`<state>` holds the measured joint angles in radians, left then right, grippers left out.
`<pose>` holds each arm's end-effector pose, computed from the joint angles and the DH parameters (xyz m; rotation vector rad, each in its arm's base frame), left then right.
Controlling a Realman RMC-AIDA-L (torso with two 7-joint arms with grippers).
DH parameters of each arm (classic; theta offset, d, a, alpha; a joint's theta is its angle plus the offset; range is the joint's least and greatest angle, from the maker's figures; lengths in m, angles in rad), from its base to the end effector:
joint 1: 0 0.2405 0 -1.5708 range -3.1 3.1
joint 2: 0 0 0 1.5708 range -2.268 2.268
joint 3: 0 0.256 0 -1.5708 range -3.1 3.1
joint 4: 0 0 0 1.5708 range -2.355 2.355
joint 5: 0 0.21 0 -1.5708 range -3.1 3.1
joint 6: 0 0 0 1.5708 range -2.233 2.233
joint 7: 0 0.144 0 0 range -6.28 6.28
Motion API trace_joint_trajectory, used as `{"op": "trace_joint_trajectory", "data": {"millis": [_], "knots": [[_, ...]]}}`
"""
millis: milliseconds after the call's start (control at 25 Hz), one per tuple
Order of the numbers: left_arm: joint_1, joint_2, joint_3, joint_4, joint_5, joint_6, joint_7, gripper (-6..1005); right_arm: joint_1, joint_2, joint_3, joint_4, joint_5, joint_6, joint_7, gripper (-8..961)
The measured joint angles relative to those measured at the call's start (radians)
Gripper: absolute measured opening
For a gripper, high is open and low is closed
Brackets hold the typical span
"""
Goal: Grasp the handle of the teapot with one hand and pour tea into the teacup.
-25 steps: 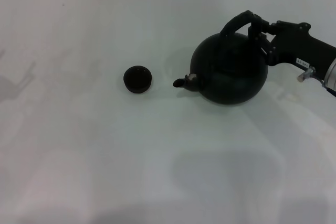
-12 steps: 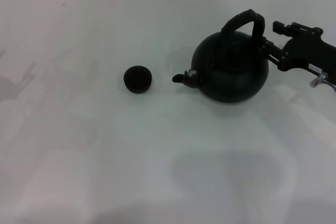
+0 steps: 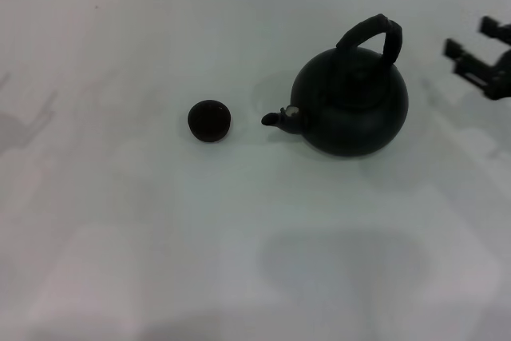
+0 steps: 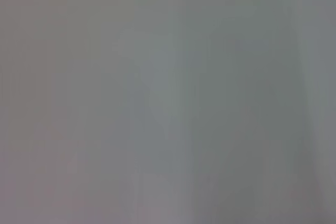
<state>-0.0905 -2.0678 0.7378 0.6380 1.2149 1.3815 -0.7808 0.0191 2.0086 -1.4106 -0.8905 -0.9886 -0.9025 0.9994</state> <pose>-0.3665 0.2539 0.0808 -1.8615 -0.3949 -0.7111 0.3320 0.2897 0.0275 -2.0716 0.5806 0.5898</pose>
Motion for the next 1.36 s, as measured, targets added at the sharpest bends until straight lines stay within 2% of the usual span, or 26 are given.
{"op": "trace_joint_trajectory", "data": {"millis": [200, 360, 480, 600, 680, 840, 1000, 1200, 1360], "knots": [[-0.021, -0.002, 0.000, -0.006, -0.027, 0.009, 0.003, 875, 0.018, 0.005, 0.152, 0.136, 0.079, -0.136, -0.170, 679], [-0.064, -0.003, 0.000, -0.054, -0.089, 0.005, 0.030, 875, 0.094, 0.001, 0.288, 0.319, 0.198, -0.275, -0.330, 680], [-0.114, -0.002, -0.001, -0.090, -0.129, -0.007, 0.056, 875, 0.161, -0.002, 0.434, 0.420, 0.227, -0.334, -0.379, 680], [-0.170, -0.005, -0.001, -0.126, -0.215, -0.019, 0.071, 874, 0.201, -0.007, 0.520, 0.445, 0.227, -0.327, -0.437, 679], [-0.179, -0.007, -0.001, -0.135, -0.240, -0.018, 0.076, 874, 0.221, -0.011, 0.551, 0.445, 0.228, -0.313, -0.480, 679], [-0.244, -0.008, 0.004, -0.232, -0.366, -0.015, 0.135, 874, 0.267, -0.020, 0.631, 0.444, 0.237, -0.304, -0.533, 679], [-0.307, -0.006, 0.000, -0.340, -0.409, -0.024, 0.204, 874, 0.310, -0.022, 0.722, 0.448, 0.238, -0.261, -0.589, 679], [-0.340, -0.010, 0.000, -0.417, -0.432, -0.025, 0.264, 874, 0.347, -0.030, 0.756, 0.454, 0.236, -0.197, -0.638, 679], [-0.341, -0.008, 0.000, -0.425, -0.445, -0.025, 0.268, 874, 0.353, -0.021, 0.758, 0.465, 0.238, -0.187, -0.648, 679]]}}
